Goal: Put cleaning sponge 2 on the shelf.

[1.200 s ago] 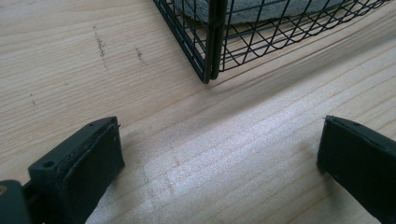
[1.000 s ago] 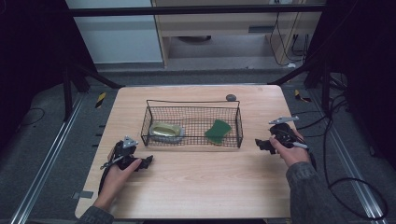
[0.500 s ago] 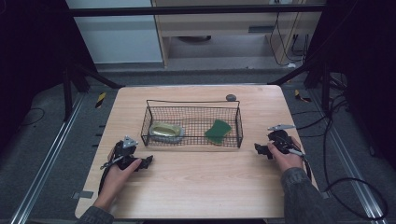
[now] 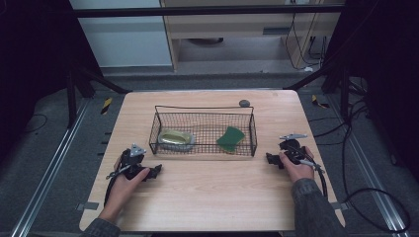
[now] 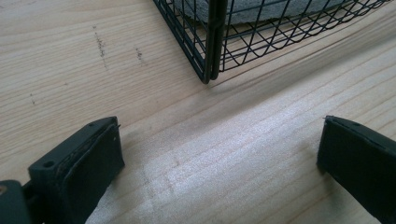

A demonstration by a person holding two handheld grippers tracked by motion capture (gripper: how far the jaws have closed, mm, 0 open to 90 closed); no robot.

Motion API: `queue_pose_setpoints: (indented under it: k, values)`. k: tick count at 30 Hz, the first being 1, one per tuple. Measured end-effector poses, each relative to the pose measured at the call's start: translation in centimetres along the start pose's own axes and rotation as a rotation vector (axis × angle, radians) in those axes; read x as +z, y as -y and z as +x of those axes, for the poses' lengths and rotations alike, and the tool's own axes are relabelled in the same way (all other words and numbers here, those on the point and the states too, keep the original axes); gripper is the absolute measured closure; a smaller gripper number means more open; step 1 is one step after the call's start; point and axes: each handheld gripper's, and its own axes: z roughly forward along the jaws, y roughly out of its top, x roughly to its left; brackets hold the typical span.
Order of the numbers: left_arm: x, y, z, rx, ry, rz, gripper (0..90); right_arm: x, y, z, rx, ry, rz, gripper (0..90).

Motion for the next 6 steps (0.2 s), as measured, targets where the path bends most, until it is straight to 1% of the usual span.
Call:
queue_pose_setpoints:
  k: [2,3,4,5,6]
  values:
    - [0.0,0.0,0.0,0.0,0.0,0.0,0.0,0.11,0.24,0.01,-0.008,-0.003,-0.034,4.5]
    - [0.0,0.0,0.0,0.0,0.0,0.0,0.0,0.22,0.55,0.06,-0.008,-0.003,-0.065,2.8]
    - [0.0,0.0,0.0,0.0,0.0,0.0,0.0,0.27,0.76,0.11,-0.005,-0.002,-0.079,2.7]
    - [0.0,0.0,0.0,0.0,0.0,0.0,0.0,0.22,0.8,0.1,-0.005,-0.001,-0.079,2.4]
    - [0.0,0.0,0.0,0.0,0.0,0.0,0.0,0.21,0.84,0.16,0.005,0.007,-0.079,1.8]
